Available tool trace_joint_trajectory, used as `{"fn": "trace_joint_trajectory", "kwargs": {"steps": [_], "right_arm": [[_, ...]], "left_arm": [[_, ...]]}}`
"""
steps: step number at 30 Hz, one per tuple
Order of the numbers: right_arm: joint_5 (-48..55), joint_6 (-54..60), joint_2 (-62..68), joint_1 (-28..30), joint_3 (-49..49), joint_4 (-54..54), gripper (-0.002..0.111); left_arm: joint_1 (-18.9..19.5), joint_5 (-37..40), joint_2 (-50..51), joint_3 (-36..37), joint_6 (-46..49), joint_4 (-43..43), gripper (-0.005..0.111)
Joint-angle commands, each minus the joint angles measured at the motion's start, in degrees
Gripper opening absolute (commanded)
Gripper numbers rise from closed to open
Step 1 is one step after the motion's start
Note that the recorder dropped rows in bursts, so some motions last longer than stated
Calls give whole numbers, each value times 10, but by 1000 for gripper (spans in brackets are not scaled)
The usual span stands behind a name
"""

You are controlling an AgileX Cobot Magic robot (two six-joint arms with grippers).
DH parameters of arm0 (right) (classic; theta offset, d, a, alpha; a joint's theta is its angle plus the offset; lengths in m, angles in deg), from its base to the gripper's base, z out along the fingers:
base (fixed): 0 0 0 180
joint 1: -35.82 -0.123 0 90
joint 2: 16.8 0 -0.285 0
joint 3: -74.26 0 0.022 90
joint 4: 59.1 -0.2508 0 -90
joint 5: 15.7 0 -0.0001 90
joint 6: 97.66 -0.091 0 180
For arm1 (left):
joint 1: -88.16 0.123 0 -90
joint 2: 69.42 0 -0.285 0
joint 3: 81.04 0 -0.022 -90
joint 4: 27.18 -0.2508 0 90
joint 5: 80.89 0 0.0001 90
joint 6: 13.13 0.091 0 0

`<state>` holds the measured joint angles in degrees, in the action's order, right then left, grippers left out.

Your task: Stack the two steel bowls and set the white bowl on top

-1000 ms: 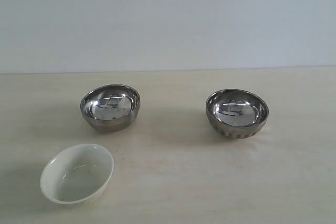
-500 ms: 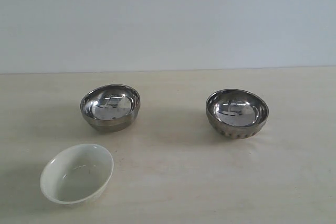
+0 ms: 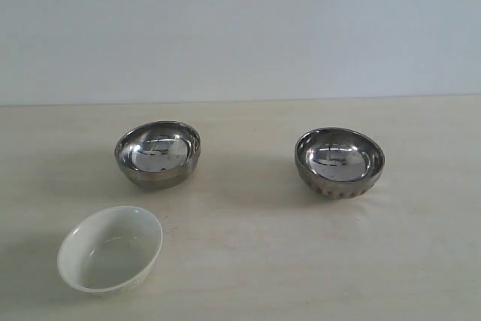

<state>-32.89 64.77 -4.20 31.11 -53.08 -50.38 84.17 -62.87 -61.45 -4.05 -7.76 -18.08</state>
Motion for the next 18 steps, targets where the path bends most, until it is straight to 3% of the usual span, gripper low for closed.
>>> {"fn": "trace_joint_trajectory", "kwargs": {"steps": [1,8,12,18], "right_arm": [[207,3,87,2,-72,12,0],[421,36,284,1,-191,-28,0],[474,166,372,1,-237,-165,0],[502,391,497,1,-263,-467,0]], "left_arm": [[2,0,-2,2,2,1,32],[2,0,-2,2,2,1,32],[2,0,-2,2,2,1,32],[2,0,-2,2,2,1,32]]}}
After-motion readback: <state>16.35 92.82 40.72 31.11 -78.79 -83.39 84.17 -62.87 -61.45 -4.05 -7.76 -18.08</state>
